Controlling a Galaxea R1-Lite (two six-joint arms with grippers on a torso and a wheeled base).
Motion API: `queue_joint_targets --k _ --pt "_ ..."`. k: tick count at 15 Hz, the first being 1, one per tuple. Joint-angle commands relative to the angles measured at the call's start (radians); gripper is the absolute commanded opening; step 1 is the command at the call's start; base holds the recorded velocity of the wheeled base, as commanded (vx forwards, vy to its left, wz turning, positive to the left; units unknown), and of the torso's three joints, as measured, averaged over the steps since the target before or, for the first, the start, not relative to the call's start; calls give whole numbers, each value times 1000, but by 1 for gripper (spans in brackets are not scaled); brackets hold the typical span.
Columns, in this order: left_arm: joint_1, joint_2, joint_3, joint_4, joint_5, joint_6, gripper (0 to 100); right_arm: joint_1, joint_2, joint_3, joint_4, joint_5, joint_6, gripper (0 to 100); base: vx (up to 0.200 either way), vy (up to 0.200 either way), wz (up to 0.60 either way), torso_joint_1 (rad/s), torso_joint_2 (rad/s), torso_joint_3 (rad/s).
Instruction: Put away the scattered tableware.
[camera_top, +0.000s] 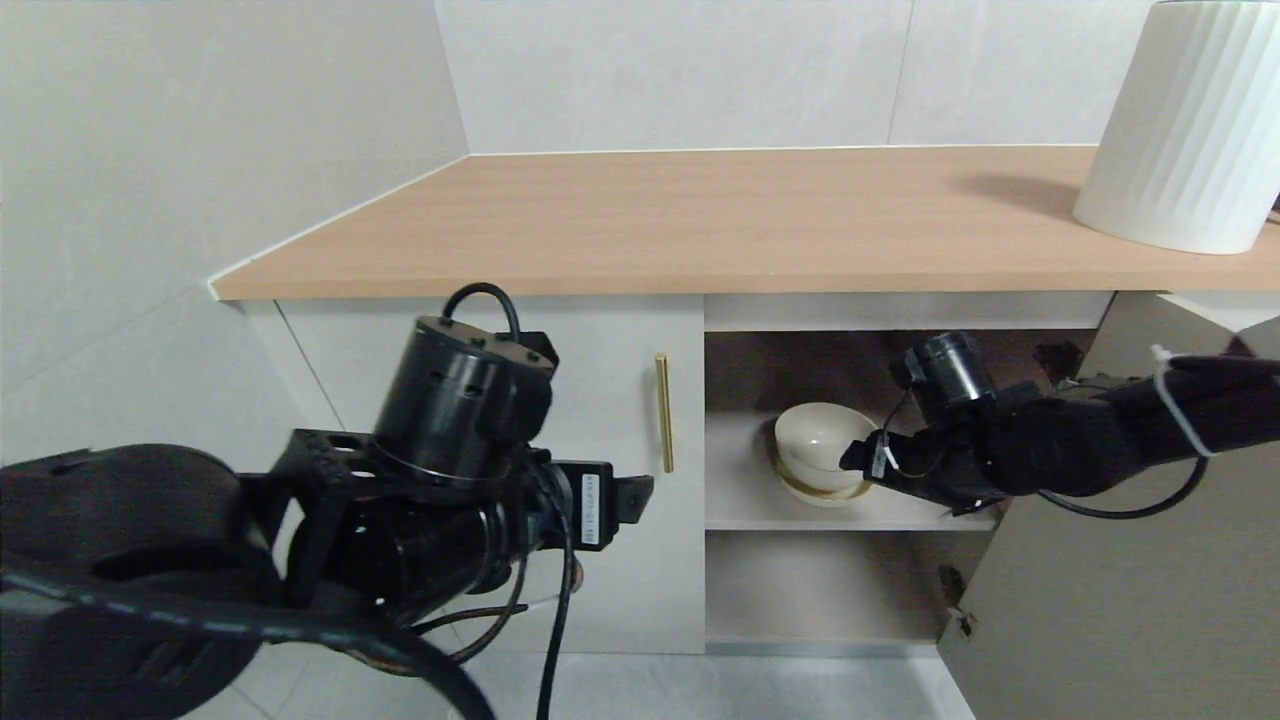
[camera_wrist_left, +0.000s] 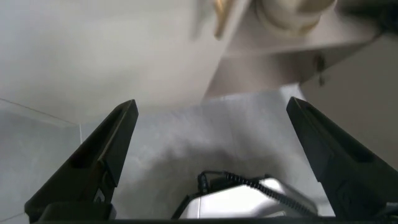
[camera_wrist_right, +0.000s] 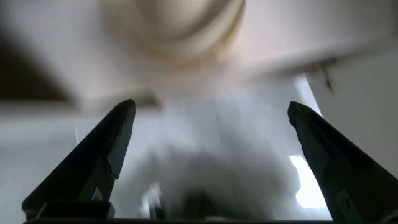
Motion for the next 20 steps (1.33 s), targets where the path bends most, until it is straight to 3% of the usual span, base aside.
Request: queue_joint_targets --k 1,4,5,7,11,20 --pt "37 -116 43 2 1 9 100 86 -316 105 192 16 -17 100 0 0 0 0 0 0" --pt "100 -185 106 1 8 72 100 96 -483 194 235 50 -20 100 0 0 0 0 0 0" --pt "115 -223 132 -1 2 80 100 96 -532 224 237 63 -29 100 0 0 0 0 0 0" --pt "126 -246 152 -1 -16 82 100 103 -555 234 240 73 -100 100 0 0 0 0 0 0" --pt "119 -225 158 -1 -18 80 100 134 -566 240 261 69 -114 100 0 0 0 0 0 0" --pt "110 -229 156 -1 -16 80 100 140 -568 241 284 69 -117 100 -200 0 0 4 4 3"
